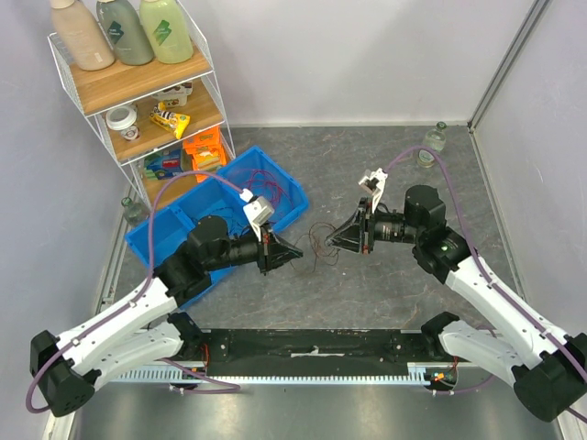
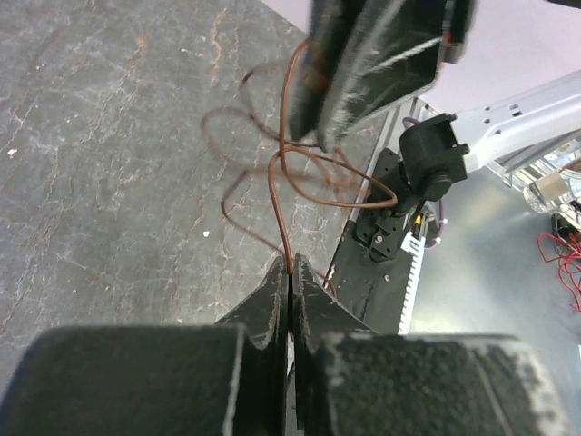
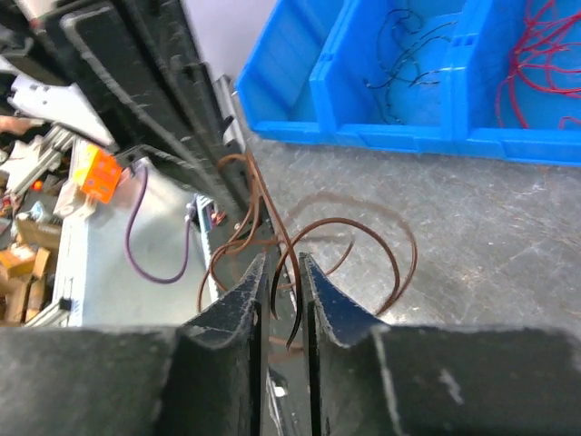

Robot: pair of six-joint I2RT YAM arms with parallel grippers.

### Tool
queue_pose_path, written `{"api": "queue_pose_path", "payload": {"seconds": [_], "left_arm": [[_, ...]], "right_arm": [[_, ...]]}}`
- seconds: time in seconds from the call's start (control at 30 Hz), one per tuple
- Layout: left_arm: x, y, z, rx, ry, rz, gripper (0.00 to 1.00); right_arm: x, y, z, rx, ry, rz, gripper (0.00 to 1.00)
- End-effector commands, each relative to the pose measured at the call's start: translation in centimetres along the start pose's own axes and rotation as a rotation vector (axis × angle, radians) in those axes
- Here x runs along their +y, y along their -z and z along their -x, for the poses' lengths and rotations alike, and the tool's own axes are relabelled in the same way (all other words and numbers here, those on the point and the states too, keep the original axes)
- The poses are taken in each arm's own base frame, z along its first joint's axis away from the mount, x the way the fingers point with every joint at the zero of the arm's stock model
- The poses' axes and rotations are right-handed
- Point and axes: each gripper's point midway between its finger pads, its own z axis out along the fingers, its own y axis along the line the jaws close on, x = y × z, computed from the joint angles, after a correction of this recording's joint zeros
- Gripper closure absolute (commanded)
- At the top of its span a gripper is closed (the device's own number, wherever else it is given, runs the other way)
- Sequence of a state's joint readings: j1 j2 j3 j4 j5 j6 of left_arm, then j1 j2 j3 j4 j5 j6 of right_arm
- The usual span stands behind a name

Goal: Untangle the cables

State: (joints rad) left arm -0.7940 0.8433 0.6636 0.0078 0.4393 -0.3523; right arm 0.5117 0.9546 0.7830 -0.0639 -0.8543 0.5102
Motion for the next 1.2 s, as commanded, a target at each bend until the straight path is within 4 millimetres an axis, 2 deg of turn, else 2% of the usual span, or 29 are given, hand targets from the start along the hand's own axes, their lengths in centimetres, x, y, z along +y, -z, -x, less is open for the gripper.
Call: {"api": "queue_pose_path", "payload": {"seconds": [0.0, 0.07, 0.13, 0.23, 0.33, 0.57, 0.7, 0.8, 0.9, 1.07, 1.17], "left_arm": [[-3.1, 2.1, 3.3, -0.076, -0.115, -0.083, 0.98], [-4.7, 3.0, 4.1, -0.087, -0.121, -0.139, 0.98], [-6.2, 3.8, 4.8, -0.085, -0.108, -0.189, 0.98], [-7.6, 4.8, 5.5, -0.067, -0.077, -0.221, 0.98], [-7.1, 5.5, 6.0, -0.057, -0.032, -0.149, 0.98], [-5.4, 6.4, 7.5, -0.082, 0.014, 0.017, 0.98], [-5.6, 6.6, 8.6, -0.104, -0.001, 0.02, 0.98], [-6.0, 6.8, 9.7, -0.123, -0.016, 0.017, 0.98], [-6.1, 7.1, 10.3, -0.139, -0.023, 0.028, 0.98], [-6.3, 7.2, 10.8, -0.149, -0.029, 0.026, 0.98], [-6.4, 7.4, 10.9, -0.157, -0.039, 0.027, 0.98]], "right_arm": [[-3.6, 0.0, 2.8, -0.15, -0.01, -0.24, 0.66], [-4.7, -0.3, 4.3, -0.246, -0.03, -0.307, 0.58], [-5.2, -1.1, 4.9, -0.33, -0.068, -0.313, 0.51], [-5.0, -3.3, 4.5, -0.316, -0.062, -0.282, 0.46], [-5.1, -4.4, 3.4, -0.247, -0.031, -0.29, 0.42], [-5.6, -2.1, 0.2, -0.157, 0.055, -0.354, 0.2], [-5.4, -3.2, -3.6, -0.046, 0.014, -0.264, 0.19], [-4.1, -4.5, -6.1, -0.028, -0.047, -0.13, 0.19], [-3.0, -5.5, -7.7, -0.019, -0.078, -0.059, 0.19], [-4.5, -6.0, -10.6, 0.035, -0.16, -0.133, 0.2], [-3.9, -6.7, -11.2, 0.023, -0.217, -0.094, 0.21]]}}
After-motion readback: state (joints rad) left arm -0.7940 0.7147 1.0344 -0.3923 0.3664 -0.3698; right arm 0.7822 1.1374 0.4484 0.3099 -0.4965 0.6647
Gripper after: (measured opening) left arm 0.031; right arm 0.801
